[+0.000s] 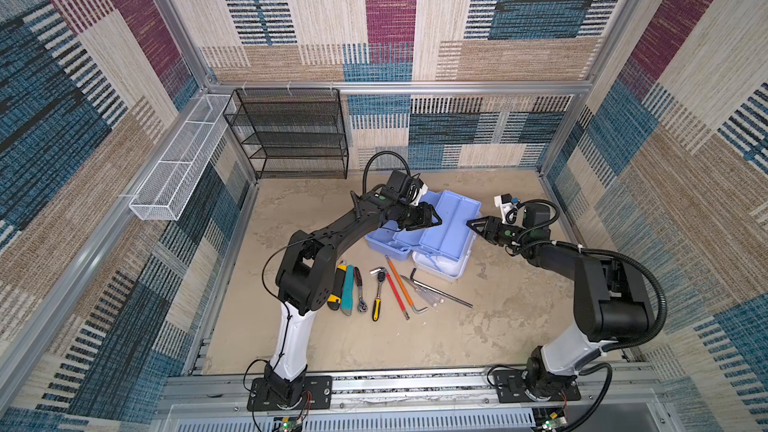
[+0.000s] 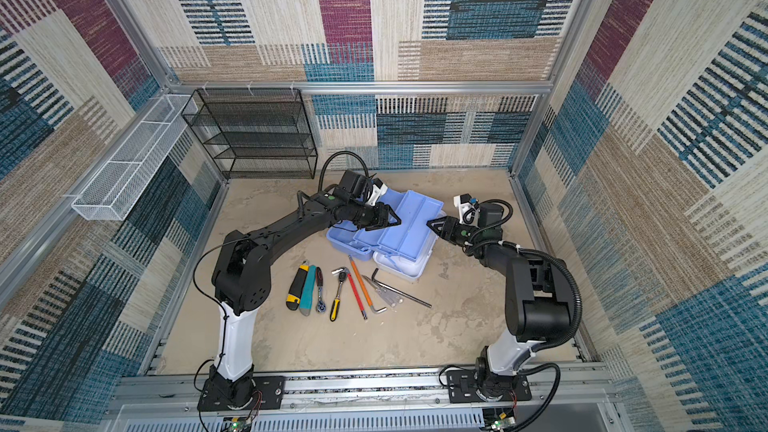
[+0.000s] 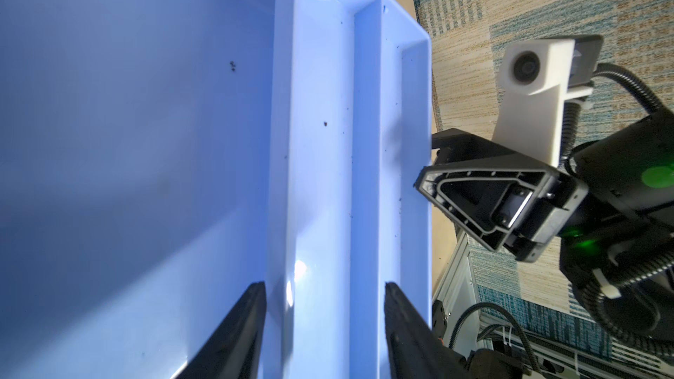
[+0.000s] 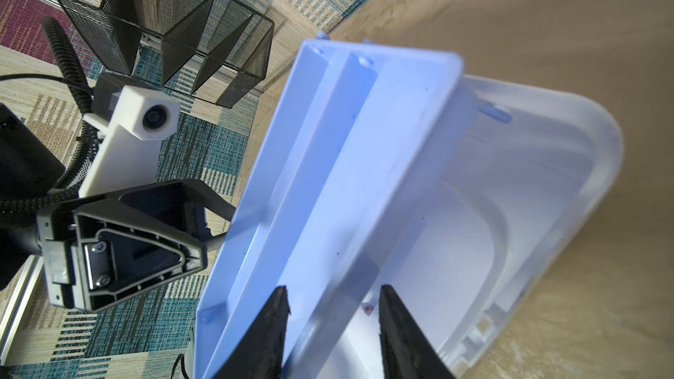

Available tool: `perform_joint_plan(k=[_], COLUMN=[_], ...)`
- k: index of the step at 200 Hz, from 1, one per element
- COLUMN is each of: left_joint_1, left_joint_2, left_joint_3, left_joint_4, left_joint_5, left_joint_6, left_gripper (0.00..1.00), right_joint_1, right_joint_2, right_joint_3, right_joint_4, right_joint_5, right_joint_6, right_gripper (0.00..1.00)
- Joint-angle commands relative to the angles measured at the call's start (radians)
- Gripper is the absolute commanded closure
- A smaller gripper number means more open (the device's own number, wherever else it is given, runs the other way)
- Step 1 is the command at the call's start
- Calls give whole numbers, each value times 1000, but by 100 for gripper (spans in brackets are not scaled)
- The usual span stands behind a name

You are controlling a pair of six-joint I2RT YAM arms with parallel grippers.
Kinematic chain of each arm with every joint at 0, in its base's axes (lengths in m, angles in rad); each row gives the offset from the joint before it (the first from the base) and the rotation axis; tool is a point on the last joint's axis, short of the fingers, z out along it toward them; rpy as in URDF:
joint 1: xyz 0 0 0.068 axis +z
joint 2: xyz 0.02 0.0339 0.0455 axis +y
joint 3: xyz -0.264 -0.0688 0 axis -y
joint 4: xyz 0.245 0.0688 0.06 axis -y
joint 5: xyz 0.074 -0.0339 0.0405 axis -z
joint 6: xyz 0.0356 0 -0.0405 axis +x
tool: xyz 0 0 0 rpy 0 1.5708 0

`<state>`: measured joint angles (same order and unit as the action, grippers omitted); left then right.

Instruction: Pack the tool kit

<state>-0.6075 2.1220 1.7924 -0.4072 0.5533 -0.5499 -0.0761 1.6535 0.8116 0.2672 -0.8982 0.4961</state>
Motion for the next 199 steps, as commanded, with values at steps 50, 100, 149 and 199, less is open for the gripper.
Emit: perform_joint_plan(k=[50,100,149,199], left_joint_1=[-24,-34,-40,-40], left_joint_2=[69,82,104,65], left_joint_3=[101,106,113,106], left_joint_4=[34,64,96,68], left_joint_5=[59,69,85,50], left_joint_6=[-33,-58,-84,-41], left_gripper=[44,43,39,30], right_joint_1=[0,-12,-21,-22], right_joint_2=[86,150,187,155], right_joint_3=[114,206,282,306], right_joint_4=[-25,-82,-152,-219], right_joint_5=[2,16,36,114], right_joint_6=[-11,-40,-82,-152], right_gripper=[62,59,54,32])
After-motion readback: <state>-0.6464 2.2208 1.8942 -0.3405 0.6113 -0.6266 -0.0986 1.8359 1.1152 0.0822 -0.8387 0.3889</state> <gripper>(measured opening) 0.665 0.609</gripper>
